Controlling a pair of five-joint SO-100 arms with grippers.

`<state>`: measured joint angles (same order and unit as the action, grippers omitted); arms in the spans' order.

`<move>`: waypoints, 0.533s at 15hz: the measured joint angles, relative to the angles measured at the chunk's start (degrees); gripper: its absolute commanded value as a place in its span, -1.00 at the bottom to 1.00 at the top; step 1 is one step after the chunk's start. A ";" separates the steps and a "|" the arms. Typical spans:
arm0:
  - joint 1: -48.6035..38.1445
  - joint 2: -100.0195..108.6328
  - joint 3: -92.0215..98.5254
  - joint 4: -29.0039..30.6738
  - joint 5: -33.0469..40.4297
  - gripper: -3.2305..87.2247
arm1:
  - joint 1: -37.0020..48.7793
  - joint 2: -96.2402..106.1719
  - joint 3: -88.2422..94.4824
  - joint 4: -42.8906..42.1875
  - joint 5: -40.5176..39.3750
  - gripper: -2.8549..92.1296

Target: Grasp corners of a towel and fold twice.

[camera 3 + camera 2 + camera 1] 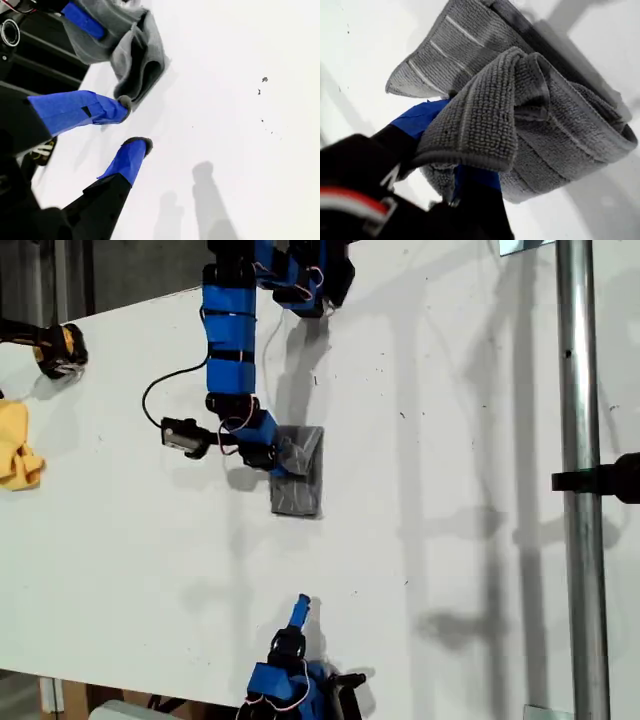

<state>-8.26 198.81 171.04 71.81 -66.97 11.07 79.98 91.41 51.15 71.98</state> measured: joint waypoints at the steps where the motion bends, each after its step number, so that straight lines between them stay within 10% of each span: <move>1: 0.00 0.00 0.00 0.00 0.00 -0.67 | 0.00 -5.10 -3.52 -1.05 -0.97 -0.38; 8: -0.09 0.00 0.00 0.00 0.00 -0.67 | -2.90 5.19 -3.52 -15.21 -3.43 -0.61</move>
<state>-8.35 198.81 171.04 71.81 -66.97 8.17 85.17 87.89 35.95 68.55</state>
